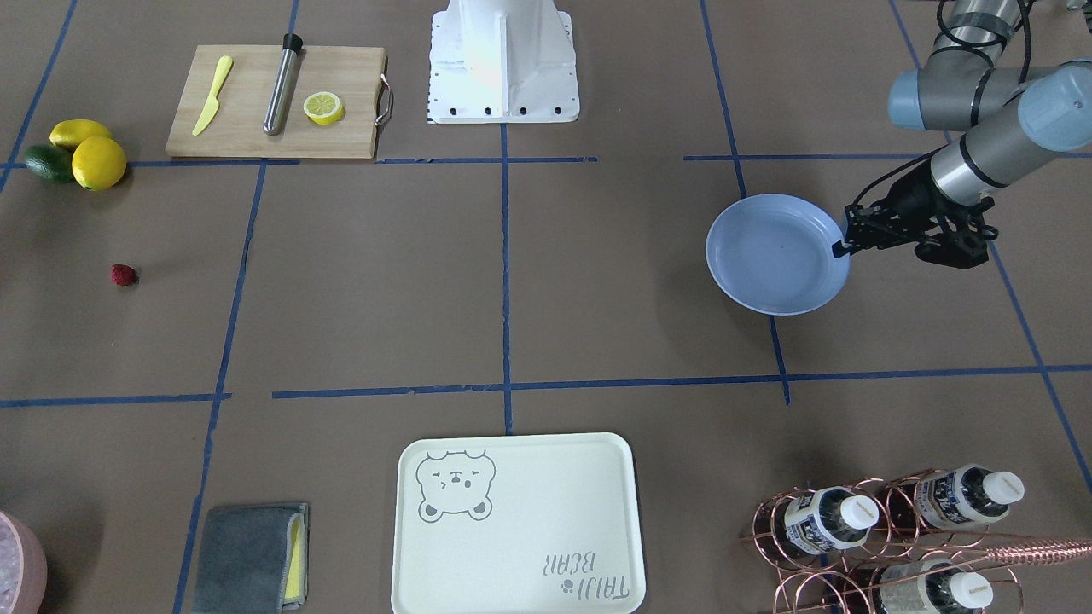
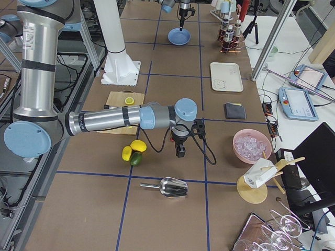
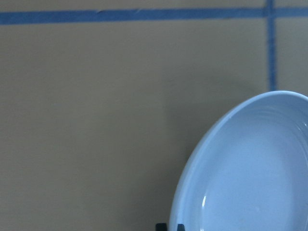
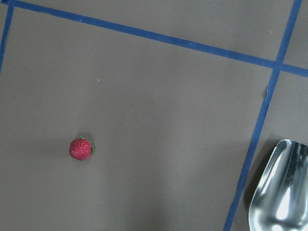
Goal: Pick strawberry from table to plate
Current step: 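Slide the light blue plate with the left gripper toward the table center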
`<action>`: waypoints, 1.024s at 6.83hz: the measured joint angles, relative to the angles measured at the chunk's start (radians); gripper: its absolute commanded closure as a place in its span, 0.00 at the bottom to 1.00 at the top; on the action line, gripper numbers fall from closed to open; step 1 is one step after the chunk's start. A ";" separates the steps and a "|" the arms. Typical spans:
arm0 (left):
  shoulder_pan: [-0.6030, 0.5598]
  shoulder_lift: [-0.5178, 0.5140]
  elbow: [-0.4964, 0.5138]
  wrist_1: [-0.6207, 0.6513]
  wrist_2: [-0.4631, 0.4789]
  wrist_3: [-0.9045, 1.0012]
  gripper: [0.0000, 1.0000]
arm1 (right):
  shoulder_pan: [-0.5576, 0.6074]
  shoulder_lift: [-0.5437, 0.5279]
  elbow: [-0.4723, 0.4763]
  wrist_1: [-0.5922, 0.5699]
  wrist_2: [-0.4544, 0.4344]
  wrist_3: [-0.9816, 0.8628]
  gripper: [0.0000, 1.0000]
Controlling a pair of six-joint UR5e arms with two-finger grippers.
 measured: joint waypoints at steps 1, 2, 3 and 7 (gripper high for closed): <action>0.067 -0.077 0.001 -0.040 0.009 -0.169 1.00 | 0.000 0.000 0.002 0.001 0.000 -0.003 0.00; 0.147 -0.189 0.023 -0.056 0.043 -0.328 1.00 | 0.000 0.001 0.003 0.002 -0.001 -0.006 0.00; 0.231 -0.295 0.059 -0.059 0.113 -0.441 1.00 | 0.000 0.001 0.003 0.002 -0.001 -0.007 0.00; 0.400 -0.455 0.170 -0.059 0.331 -0.520 1.00 | -0.013 0.001 0.002 -0.001 0.004 -0.001 0.00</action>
